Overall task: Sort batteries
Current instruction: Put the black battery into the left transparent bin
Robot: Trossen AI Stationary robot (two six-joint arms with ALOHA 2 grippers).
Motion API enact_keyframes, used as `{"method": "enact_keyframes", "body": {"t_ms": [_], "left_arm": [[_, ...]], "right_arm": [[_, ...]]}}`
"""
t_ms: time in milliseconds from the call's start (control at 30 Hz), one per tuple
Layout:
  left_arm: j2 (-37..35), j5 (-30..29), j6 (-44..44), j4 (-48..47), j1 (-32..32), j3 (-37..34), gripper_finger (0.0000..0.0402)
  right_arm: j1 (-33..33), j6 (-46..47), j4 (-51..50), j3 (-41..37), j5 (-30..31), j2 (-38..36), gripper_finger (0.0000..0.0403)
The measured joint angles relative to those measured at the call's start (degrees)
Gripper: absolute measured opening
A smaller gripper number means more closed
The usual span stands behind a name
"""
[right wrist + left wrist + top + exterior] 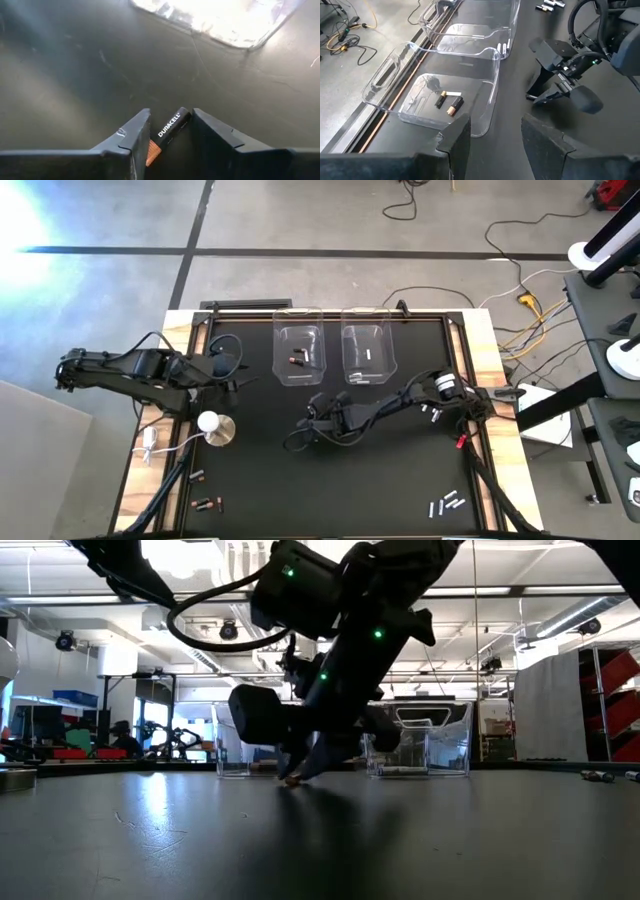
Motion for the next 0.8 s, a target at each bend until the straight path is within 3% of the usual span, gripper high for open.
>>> {"method": "enact_keyframes", "body": {"t_ms": [567, 800], "left_arm": [[-0.47, 0.16, -0.47, -0.09, 0.0, 0.01, 0.0154], [-2.06, 7.36, -1.56, -0.11, 0.0, 3.17, 0.0154]], "right_arm": [[0.15, -0.63, 0.11, -2.56, -1.2, -0.15, 0.0038], [0.17, 0.94, -0.2, -2.06, -2.52, -0.39, 0.0028]]}}
